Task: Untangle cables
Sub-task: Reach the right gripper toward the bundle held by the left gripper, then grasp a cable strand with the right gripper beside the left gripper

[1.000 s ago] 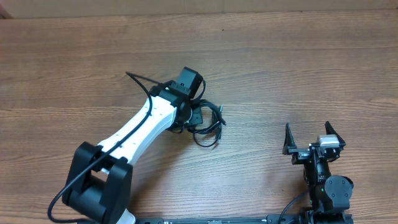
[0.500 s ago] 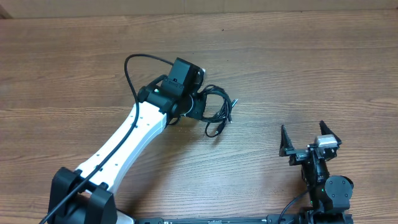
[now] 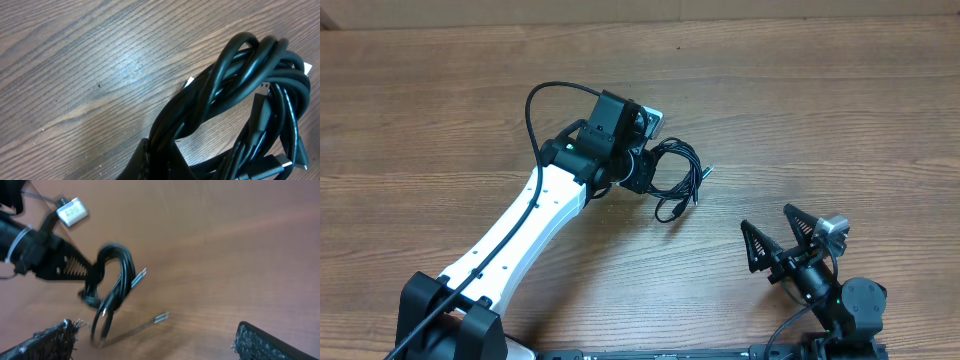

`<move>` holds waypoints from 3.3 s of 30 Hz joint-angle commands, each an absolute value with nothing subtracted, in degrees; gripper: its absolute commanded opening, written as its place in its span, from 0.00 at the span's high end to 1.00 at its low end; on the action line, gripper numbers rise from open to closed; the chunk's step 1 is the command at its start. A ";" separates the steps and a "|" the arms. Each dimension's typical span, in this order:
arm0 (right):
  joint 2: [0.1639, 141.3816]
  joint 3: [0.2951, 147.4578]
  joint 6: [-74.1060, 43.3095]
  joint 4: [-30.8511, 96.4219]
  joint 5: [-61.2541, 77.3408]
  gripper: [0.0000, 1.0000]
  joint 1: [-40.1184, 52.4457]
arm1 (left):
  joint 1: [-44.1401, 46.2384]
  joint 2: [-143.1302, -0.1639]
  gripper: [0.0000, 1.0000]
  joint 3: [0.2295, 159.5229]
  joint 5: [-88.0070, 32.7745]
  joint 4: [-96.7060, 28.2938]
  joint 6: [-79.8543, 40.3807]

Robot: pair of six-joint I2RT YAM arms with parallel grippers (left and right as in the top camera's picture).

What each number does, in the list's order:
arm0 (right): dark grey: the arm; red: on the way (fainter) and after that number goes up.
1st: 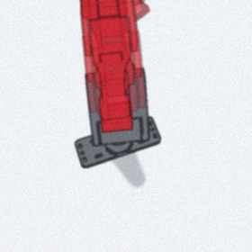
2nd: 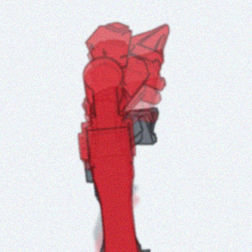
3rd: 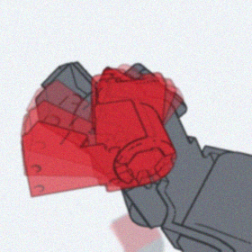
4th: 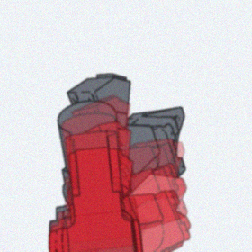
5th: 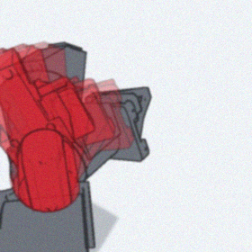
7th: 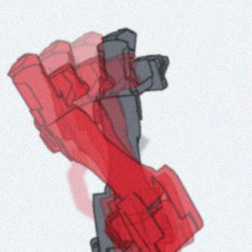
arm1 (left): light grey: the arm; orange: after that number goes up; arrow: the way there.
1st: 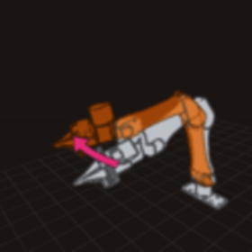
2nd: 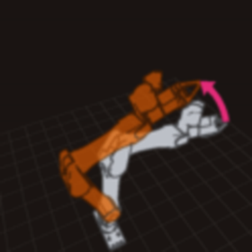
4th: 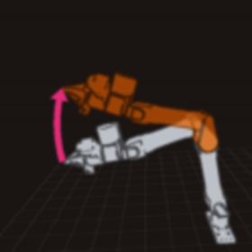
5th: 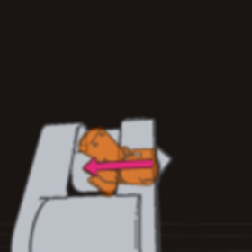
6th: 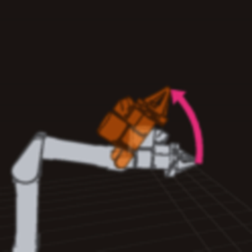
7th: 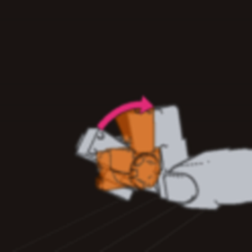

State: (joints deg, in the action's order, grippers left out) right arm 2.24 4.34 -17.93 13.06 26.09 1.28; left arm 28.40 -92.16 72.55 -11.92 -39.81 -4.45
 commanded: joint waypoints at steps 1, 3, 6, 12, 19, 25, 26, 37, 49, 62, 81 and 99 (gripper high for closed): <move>5.80 12.93 -21.26 18.00 30.13 0.00 1.65 | 28.08 -90.59 0.96 74.11 -13.65 -39.57 -2.48; 11.16 18.74 -21.23 22.90 32.42 0.00 1.65 | 28.08 -90.59 0.96 74.11 -15.40 -39.55 -1.98; 18.68 24.86 -21.23 27.73 36.47 0.00 1.65 | 28.08 -90.59 0.96 74.11 -20.21 -39.57 0.58; 36.58 31.09 -21.23 20.27 67.11 0.00 1.65 | 28.08 -90.59 0.96 74.11 -24.45 -40.66 5.96; 48.77 31.09 -22.17 9.28 70.22 0.00 1.65 | 28.08 -90.59 0.96 74.11 -24.45 -43.27 7.16; 57.08 31.07 -22.72 4.97 68.29 0.19 1.67 | 28.08 -90.59 0.96 74.11 -23.97 -46.78 7.09; 58.50 31.07 -22.74 5.26 67.09 0.20 1.69 | 28.08 -90.59 0.96 74.11 -24.01 -47.13 7.07; 67.02 31.07 -22.76 5.28 59.92 0.43 9.13 | 28.08 -90.59 0.96 74.11 -22.35 -46.59 -3.77; 67.55 31.07 -30.24 6.92 48.45 0.46 12.38 | 23.88 -90.59 0.96 74.11 -7.46 -46.50 -33.89; 67.55 31.07 -30.20 3.97 42.24 0.40 15.07 | 22.90 -90.59 0.96 74.11 -23.99 -46.19 -12.47; 67.53 31.07 -43.72 -1.26 43.48 0.63 16.12 | 22.90 -90.61 0.96 74.08 -24.40 -44.66 1.19; 67.68 31.05 -45.41 -0.60 41.08 0.73 16.14 | 22.90 -90.63 0.96 74.08 -32.42 -39.77 -19.90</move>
State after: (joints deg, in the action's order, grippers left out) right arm 67.53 30.06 -45.17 -0.62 42.41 15.84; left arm 22.83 -92.14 72.60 -27.40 -40.66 -9.78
